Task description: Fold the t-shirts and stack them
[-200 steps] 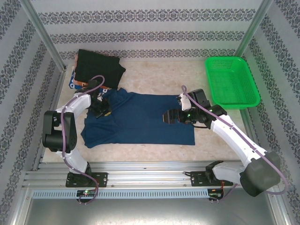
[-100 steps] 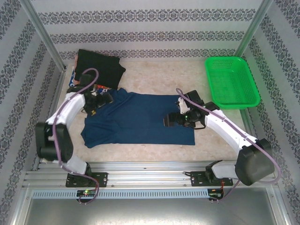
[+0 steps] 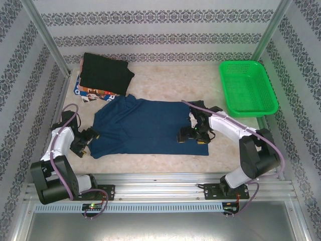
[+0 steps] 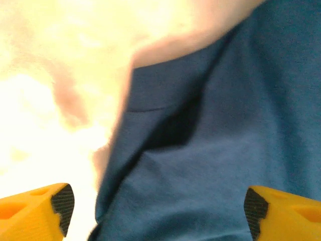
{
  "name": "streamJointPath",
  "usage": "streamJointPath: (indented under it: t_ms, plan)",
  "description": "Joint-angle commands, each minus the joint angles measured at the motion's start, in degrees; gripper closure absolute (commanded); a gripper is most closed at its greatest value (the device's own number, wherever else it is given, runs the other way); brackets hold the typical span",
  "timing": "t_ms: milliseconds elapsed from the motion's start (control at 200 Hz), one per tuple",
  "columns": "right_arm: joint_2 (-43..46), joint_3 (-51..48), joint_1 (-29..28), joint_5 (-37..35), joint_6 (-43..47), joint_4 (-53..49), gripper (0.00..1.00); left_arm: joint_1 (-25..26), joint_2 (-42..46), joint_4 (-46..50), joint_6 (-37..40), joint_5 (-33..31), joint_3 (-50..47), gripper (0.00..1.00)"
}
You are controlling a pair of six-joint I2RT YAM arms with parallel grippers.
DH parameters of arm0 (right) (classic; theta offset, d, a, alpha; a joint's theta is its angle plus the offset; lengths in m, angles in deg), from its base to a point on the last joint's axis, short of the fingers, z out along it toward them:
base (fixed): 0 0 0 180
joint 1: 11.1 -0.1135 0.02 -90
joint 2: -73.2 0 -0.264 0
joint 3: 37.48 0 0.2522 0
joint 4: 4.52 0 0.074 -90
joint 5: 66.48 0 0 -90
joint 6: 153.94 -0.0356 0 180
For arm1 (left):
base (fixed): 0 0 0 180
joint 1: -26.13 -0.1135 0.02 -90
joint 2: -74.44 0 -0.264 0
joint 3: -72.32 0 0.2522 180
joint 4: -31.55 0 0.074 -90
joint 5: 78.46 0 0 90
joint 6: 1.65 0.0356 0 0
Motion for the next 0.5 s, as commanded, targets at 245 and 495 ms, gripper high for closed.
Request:
streamJointPath:
  t_ms: [245,495]
  plan:
    - [-1.8,-0.8,1.1,-3.6,-3.0,-1.0,0.04,-3.5,-5.3,-11.9,-2.4,-1.2,-3.9,0.39]
    - [-4.2,-0.8,2.2,-6.1,-4.8,-1.0,0.05,-3.6,-9.7,-17.2,-1.4,1.1,-1.7,0.67]
